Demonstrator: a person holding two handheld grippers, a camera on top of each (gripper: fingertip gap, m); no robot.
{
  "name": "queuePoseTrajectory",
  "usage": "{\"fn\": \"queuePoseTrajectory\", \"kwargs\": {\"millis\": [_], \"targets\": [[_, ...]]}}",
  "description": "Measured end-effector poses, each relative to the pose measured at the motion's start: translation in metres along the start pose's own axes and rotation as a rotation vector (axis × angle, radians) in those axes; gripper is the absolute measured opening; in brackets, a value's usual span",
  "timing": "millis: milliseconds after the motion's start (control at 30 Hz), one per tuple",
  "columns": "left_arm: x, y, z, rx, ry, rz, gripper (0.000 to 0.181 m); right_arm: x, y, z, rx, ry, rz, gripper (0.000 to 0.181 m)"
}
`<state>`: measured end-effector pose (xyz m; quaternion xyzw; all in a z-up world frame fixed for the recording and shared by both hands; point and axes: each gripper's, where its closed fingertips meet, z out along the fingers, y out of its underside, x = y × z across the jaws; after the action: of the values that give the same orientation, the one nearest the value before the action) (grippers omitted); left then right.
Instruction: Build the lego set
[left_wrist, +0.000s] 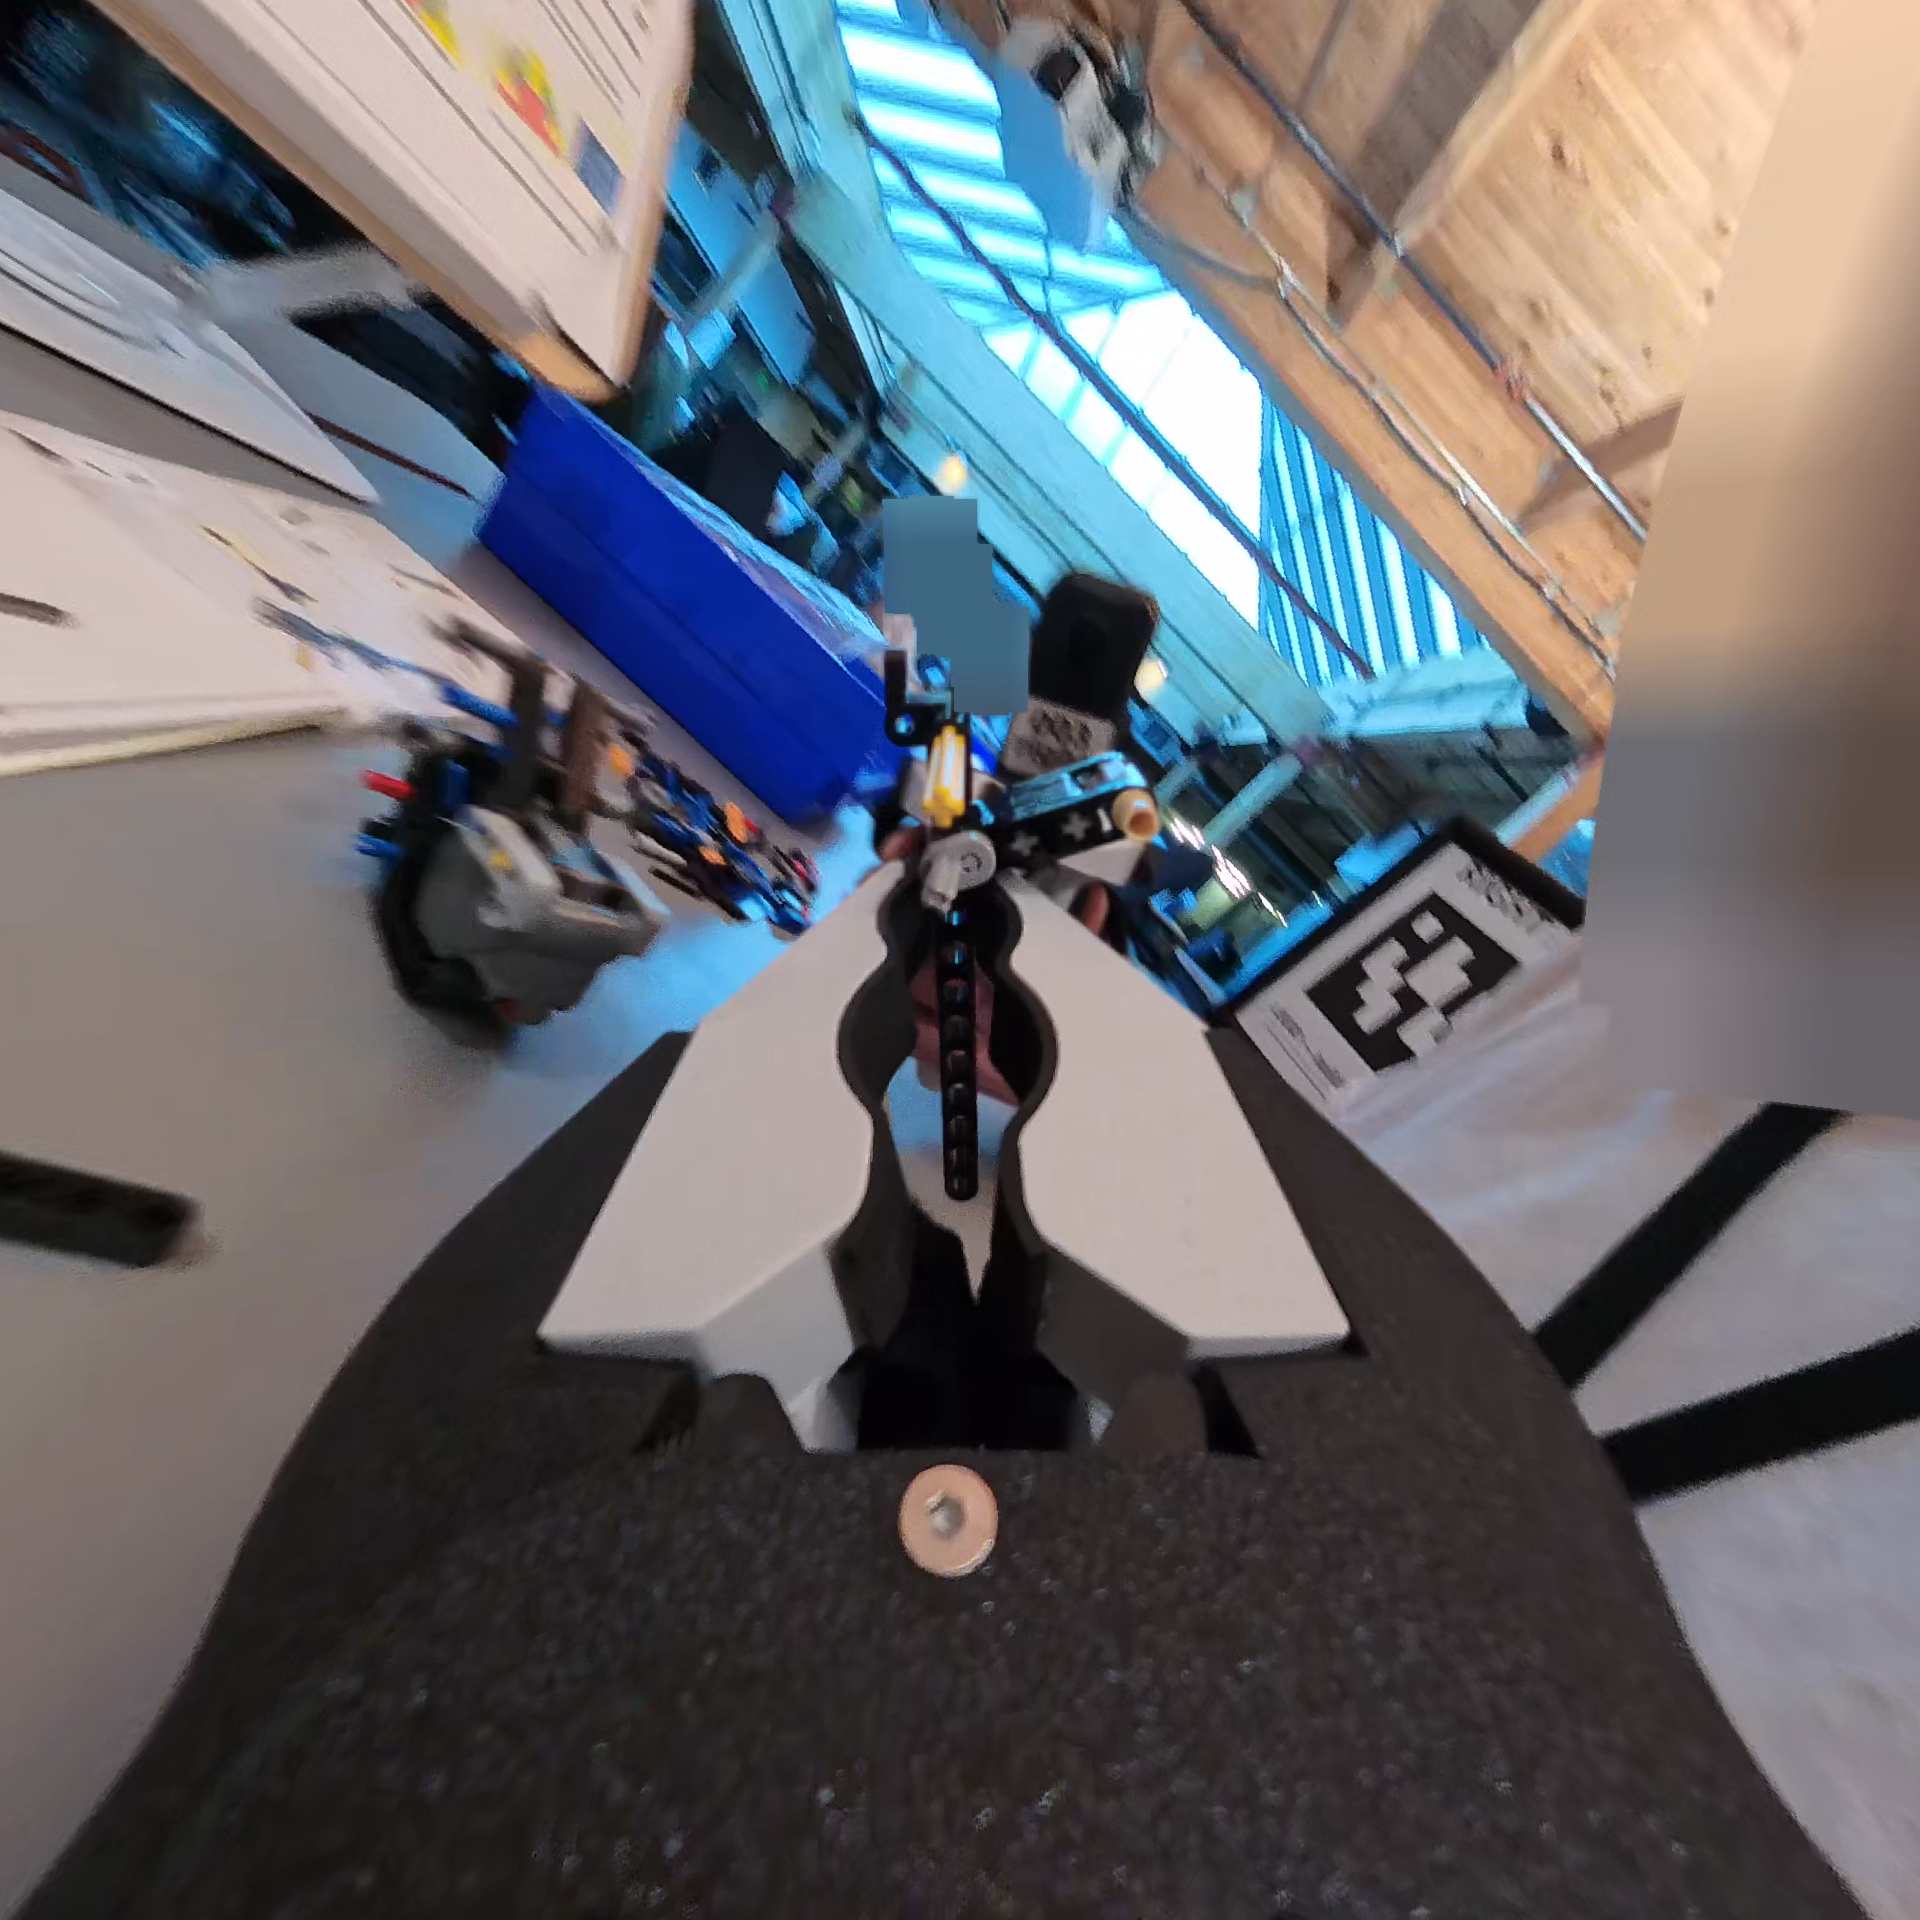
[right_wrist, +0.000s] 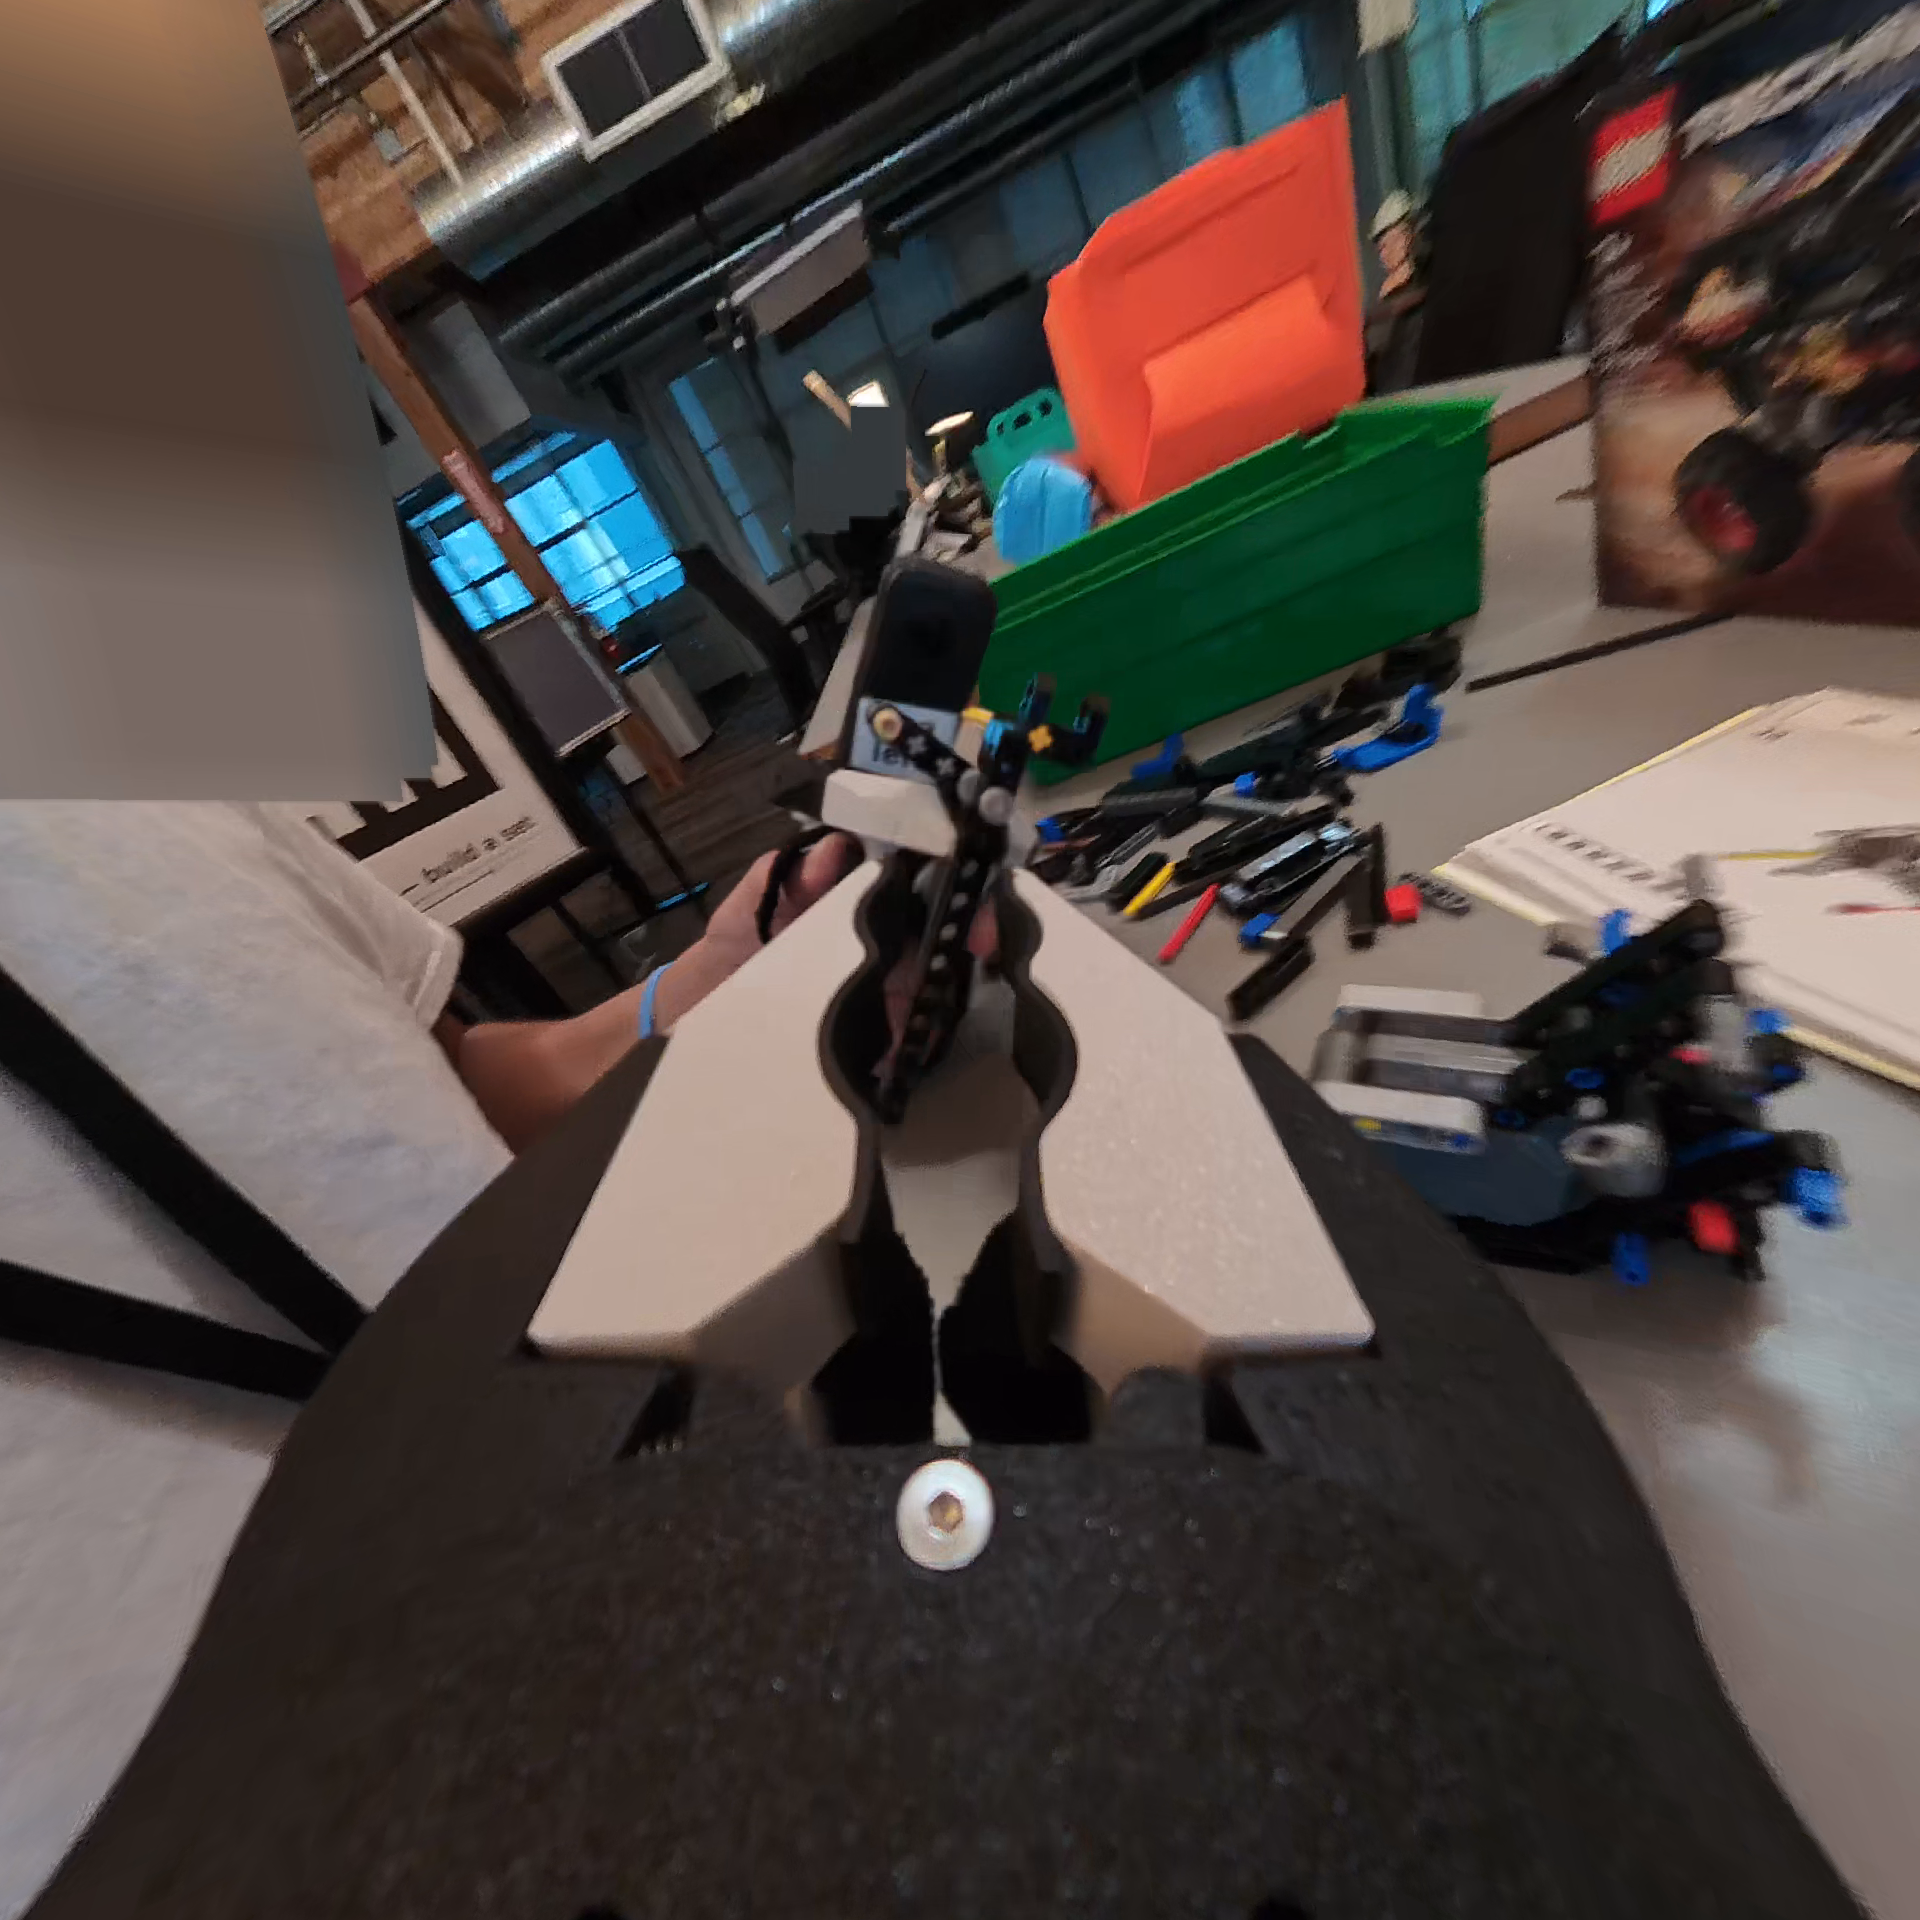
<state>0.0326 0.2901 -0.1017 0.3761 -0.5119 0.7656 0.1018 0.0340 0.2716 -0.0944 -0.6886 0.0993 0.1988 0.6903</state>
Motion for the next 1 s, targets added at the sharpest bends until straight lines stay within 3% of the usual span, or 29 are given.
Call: {"fn": "queuePoseTrajectory", "kwargs": {"millis": [167, 300, 400, 600, 767, 900, 1000], "targets": [[-0.028, -0.046, -0.038, 0.248, -0.135, 0.001, 0.005, 0.034, -0.017, -0.039, 0.079, 0.272, -0.143, 0.016], [-0.032, -0.053, -0.046, 0.307, -0.162, -0.007, 0.005, 0.056, -0.029, -0.064, 0.129, 0.435, -0.168, 0.015], [-0.031, -0.049, -0.041, 0.289, -0.152, -0.004, 0.005, 0.050, -0.025, -0.057, 0.119, 0.369, -0.115, 0.015], [-0.016, -0.039, -0.023, 0.251, -0.035, -0.045, 0.006, -0.004, 0.023, 0.012, -0.125, -0.005, 0.054, 0.013], [-0.003, -0.032, -0.014, 0.275, 0.062, -0.109, 0.005, -0.007, 0.027, 0.033, -0.126, -0.007, 0.064, 0.025], [0.002, -0.029, -0.009, 0.272, 0.100, -0.136, 0.005, -0.009, 0.030, 0.037, -0.126, -0.026, 0.109, 0.009], [0.008, -0.027, -0.006, 0.251, 0.128, -0.122, 0.005, -0.010, 0.032, 0.035, -0.135, -0.040, 0.176, 0.007]]}}
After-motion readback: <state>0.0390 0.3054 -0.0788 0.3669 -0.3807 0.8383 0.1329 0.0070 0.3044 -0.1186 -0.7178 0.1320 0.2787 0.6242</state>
